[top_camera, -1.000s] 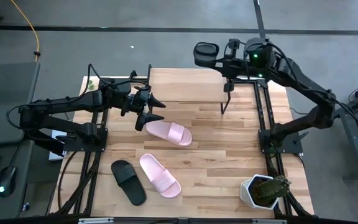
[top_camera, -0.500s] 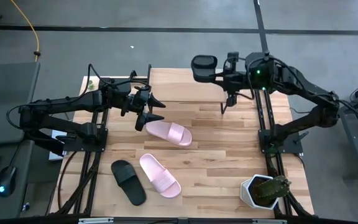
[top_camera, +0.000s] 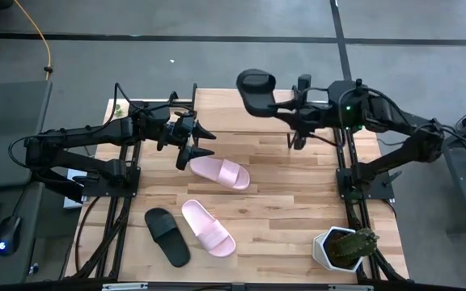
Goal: Pick and place slides into the shelf
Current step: Put the top black slipper on the shelf
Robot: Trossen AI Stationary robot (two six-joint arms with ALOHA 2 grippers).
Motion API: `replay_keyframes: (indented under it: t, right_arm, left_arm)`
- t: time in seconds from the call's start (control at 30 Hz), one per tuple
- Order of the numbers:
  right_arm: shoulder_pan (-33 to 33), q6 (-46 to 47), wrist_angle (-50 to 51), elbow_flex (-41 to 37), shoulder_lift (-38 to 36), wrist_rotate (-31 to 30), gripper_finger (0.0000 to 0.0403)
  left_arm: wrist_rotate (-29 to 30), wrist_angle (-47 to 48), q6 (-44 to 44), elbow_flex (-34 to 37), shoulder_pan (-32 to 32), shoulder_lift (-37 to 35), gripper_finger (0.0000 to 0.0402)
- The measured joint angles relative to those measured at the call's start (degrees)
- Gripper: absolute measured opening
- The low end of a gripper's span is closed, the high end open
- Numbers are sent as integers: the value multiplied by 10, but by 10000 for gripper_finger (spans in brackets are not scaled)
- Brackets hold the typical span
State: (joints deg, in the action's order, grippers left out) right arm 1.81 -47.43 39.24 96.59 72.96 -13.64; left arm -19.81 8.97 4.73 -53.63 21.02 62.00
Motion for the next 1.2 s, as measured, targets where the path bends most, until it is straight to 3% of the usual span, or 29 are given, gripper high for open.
replay_keyframes:
  t: [0.13,0.3,0.6,1.03,1.2]
  right_arm:
    - [-12,-17,-45,-62,-6,-41,27]
    - [-20,-63,-179,-209,-57,-95,27]
    - [-20,-147,-386,-409,-156,-82,26]
    - [36,-151,-435,-487,-157,-66,26]
    - [65,-129,-444,-495,-148,-13,26]
  left_arm:
    - [0,0,0,0,0,0,257]
    - [0,1,0,0,0,0,257]
    - [0,0,0,0,0,0,257]
    - [0,-6,0,0,0,0,257]
    - [0,-2,0,0,0,0,257]
